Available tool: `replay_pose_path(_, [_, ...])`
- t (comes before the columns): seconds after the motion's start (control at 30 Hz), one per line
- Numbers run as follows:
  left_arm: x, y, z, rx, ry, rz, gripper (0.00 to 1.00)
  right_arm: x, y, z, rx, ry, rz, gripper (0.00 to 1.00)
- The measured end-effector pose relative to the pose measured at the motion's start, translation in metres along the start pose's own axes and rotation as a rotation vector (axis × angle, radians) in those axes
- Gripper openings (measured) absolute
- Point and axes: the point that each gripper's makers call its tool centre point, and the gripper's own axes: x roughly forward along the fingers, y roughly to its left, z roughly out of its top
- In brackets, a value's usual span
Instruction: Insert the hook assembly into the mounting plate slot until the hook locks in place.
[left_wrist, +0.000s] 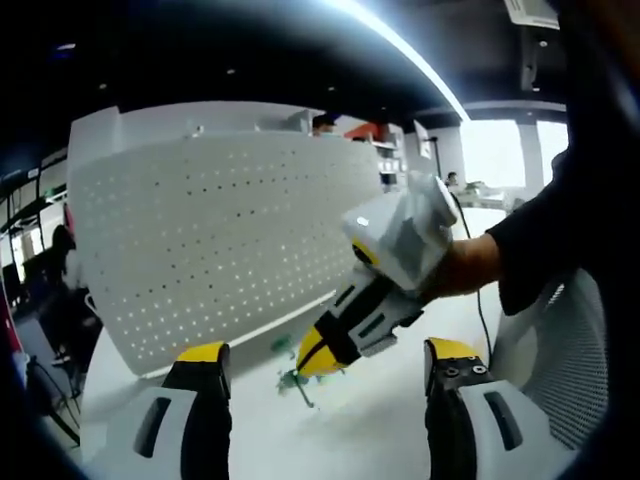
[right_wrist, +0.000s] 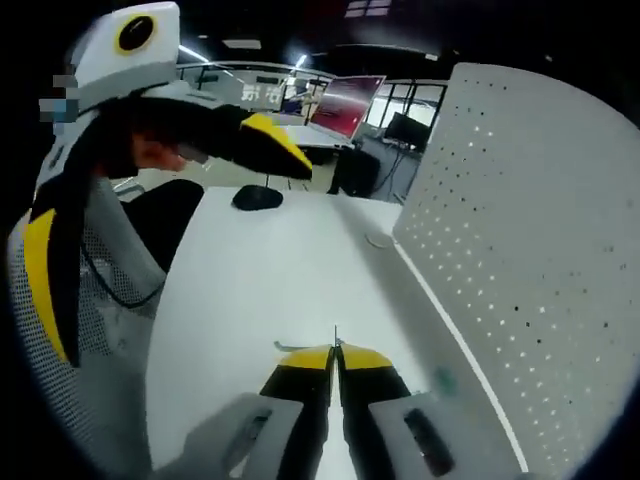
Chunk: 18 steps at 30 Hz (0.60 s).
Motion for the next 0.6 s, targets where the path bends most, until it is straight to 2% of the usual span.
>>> replay_pose_path(0.23, [0.0, -0.001, 0.0, 0.008, 0.001, -0.003, 0.78, -0.015, -0.003, 0.013, 0.031, -0.027, -0.028, 0.0])
replay_pose_path(0.6, [-0.002, 0.009, 0.005, 0.052, -0.011, 0.045, 0.58, -0.028, -0.001, 0.023, 0.076, -0.06, -0.045, 0.0])
